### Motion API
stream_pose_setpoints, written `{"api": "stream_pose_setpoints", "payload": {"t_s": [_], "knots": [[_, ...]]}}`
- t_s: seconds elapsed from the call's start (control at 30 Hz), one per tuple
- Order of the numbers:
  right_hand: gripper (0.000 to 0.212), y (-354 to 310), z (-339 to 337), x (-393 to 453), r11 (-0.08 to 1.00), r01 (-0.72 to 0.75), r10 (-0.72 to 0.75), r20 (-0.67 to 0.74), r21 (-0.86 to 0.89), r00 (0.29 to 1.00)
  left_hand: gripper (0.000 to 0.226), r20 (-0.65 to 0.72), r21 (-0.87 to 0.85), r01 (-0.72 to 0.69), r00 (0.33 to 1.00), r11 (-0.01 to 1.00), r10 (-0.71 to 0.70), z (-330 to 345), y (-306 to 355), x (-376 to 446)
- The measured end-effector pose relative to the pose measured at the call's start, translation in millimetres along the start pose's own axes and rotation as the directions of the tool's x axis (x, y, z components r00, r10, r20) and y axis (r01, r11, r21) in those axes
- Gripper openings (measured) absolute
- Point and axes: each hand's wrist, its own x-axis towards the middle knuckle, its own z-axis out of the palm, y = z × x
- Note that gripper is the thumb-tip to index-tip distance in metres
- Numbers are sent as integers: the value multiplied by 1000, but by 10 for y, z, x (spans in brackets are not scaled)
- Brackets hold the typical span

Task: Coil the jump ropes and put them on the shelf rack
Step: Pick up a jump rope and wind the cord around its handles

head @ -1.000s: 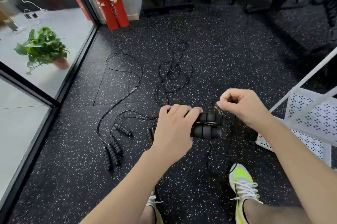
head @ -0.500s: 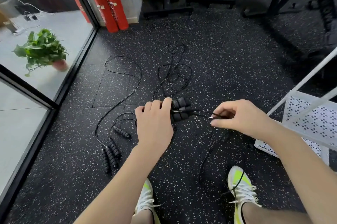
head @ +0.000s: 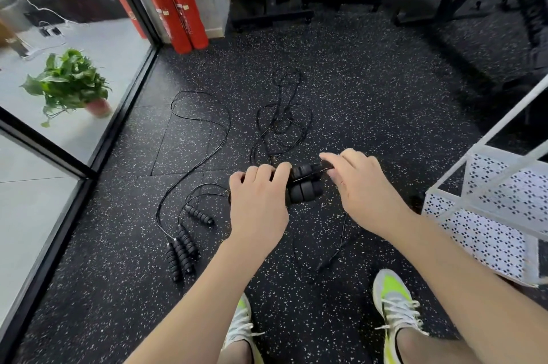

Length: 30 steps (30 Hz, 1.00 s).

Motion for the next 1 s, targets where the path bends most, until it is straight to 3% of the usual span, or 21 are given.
{"api": "stream_pose_setpoints", "payload": {"t_s": [0.07,0.23,0.4,0.5,0.63,0.73,0.8,0.87,0.93,1.0], "knots": [[47,-41,73,-30,1000,-17,17,54,10,998,64,-16,-41,28,999,999,-29,-17,10,-17],[47,-245,171,-116,943,-174,141,130,284,981,62,-64,-112,113,991,987,-121,-75,32,-16],[38,-464,191,-49,808,-402,269,337,431,902,53,101,-289,250,968,924,-231,-100,105,-4],[18,-632,271,-78,738,-546,298,534,397,791,46,157,-354,329,944,876,-291,-100,196,16],[16,-832,233,-171,832,-499,220,683,242,697,49,170,-245,310,947,919,-273,-65,221,41],[21,-840,11,-183,953,-290,159,674,86,721,49,113,-58,203,974,978,-195,26,178,52],[6,-847,-123,-165,989,-146,123,619,-13,776,49,102,17,156,982,988,-157,91,125,71],[15,-827,-234,-104,994,-64,100,522,-88,847,56,157,60,121,979,991,-129,136,81,70],[21,-706,-312,-14,995,-50,77,382,-81,921,52,160,57,101,981,993,-109,152,61,72],[27,-547,-352,58,996,-72,54,298,53,953,42,116,58,81,989,995,-87,147,66,78]]}}
